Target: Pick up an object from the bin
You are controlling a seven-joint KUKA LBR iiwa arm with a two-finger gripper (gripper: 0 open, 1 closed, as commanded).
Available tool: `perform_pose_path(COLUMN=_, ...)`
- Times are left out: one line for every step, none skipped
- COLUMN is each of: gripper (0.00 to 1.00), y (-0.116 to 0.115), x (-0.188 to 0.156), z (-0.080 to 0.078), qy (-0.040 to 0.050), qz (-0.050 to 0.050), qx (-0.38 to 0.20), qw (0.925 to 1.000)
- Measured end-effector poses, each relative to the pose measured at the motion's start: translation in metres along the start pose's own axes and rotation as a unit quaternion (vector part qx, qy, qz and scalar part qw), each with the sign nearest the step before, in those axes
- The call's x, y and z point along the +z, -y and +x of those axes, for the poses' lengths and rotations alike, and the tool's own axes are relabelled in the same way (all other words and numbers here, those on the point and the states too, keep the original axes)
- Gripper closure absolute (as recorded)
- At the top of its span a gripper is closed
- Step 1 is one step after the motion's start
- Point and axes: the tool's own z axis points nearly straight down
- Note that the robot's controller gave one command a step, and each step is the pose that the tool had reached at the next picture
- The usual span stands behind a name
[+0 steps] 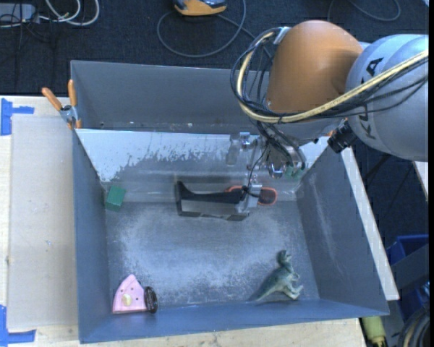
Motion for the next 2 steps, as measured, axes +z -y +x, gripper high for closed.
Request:
perform_pose_path(gripper=0.00, y=0.000, x=-0.005, z=-0.001, qy=0.0037, qz=0.000, qx=0.000, qw=1.0000)
perform_pose_path(gripper=0.00, y=-0.011, x=0.038, z=0.002, qy=0.0042, qz=0.000, qx=-0.036, qw=0.9993)
